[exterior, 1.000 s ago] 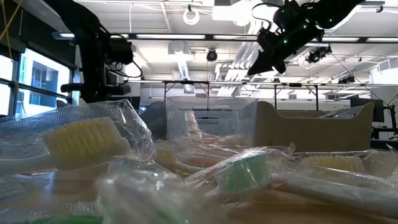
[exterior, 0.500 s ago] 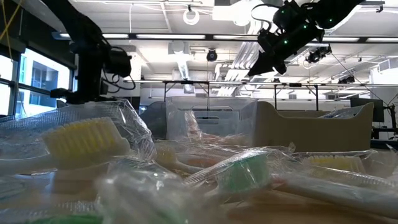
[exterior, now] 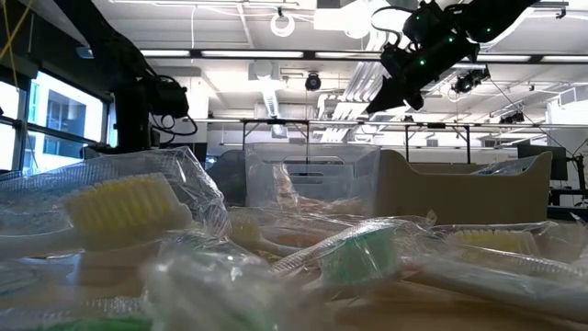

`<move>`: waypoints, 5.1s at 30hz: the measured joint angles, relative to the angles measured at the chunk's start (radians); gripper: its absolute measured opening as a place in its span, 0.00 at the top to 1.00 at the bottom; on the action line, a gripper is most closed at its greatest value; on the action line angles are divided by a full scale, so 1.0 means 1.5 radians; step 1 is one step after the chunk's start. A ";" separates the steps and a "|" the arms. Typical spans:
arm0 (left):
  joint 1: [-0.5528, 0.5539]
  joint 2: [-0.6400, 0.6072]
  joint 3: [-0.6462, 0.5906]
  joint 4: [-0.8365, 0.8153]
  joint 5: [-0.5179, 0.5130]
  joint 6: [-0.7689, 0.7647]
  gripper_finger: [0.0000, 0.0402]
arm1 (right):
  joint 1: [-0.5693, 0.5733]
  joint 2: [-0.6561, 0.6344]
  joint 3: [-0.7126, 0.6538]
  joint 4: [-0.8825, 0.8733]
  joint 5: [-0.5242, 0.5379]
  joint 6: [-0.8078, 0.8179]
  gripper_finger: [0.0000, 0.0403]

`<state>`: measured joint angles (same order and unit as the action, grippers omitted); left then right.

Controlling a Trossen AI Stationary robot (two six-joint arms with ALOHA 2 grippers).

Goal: Pick & Place Toothbrushes
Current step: Put the orange toothbrush into the transparent bin

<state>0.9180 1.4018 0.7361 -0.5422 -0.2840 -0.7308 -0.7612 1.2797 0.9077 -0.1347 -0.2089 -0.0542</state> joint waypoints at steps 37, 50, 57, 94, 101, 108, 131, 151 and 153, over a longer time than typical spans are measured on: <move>-0.010 0.061 0.000 0.052 0.010 0.017 0.96 | 0.000 0.000 0.000 -0.014 0.000 -0.002 1.00; -0.010 0.062 0.129 0.100 0.028 0.185 1.00 | 0.000 0.000 0.000 -0.026 0.000 -0.002 1.00; -0.010 0.062 0.243 0.093 0.124 0.296 1.00 | 0.000 0.000 0.000 -0.026 0.001 -0.002 1.00; -0.456 0.062 0.294 0.167 0.204 0.157 1.00 | -0.063 -0.008 0.000 -0.087 0.086 -0.055 1.00; -0.566 0.062 0.293 0.185 0.066 0.075 1.00 | -0.100 -0.008 0.000 -0.087 0.083 -0.055 1.00; -0.641 0.101 0.293 0.235 -0.084 0.046 1.00 | -0.110 -0.008 0.000 -0.087 0.024 -0.054 1.00; -0.671 0.267 0.292 0.296 -0.170 -0.085 1.00 | -0.109 -0.008 0.000 -0.093 -0.006 -0.055 1.00; -0.673 0.267 0.292 0.290 -0.146 -0.104 0.79 | -0.109 -0.008 0.000 -0.104 -0.005 -0.055 1.00; -0.673 0.267 0.292 0.290 -0.146 -0.104 0.76 | -0.109 -0.008 0.000 -0.104 -0.005 -0.055 1.00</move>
<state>-0.0917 1.8023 1.1744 -0.1074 -0.5030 -0.8871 -0.9249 1.2678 0.9073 -0.2901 -0.2169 -0.1371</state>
